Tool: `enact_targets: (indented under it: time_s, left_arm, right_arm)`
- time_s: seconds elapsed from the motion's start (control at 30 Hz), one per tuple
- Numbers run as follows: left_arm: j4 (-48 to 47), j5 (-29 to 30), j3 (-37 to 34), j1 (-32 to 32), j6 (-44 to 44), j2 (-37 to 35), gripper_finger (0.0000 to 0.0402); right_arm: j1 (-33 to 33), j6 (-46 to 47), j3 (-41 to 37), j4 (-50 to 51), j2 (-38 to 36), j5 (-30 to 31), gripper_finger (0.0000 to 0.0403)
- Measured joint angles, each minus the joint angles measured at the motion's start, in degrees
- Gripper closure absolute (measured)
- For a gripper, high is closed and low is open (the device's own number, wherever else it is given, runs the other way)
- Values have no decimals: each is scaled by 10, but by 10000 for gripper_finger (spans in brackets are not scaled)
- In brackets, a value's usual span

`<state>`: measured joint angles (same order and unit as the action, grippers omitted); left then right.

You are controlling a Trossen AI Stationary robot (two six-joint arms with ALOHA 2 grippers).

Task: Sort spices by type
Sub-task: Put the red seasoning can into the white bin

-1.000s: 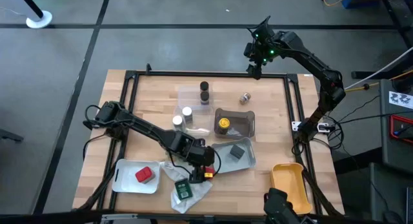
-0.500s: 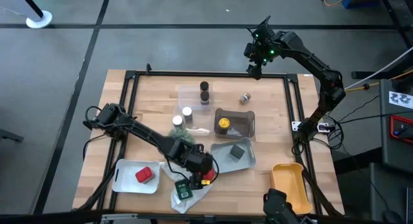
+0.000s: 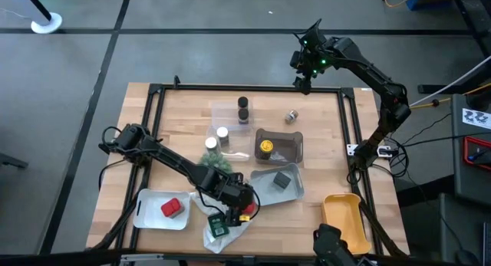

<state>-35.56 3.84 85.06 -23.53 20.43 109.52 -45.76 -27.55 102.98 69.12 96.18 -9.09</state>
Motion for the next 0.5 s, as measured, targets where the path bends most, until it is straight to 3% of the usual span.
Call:
enact_targets:
  time_s: [0.5]
  left_arm:
    - [18, 4, 0, -5, -13, 25, 135]
  right_arm:
    - [0, 0, 0, 3, 0, 0, 136]
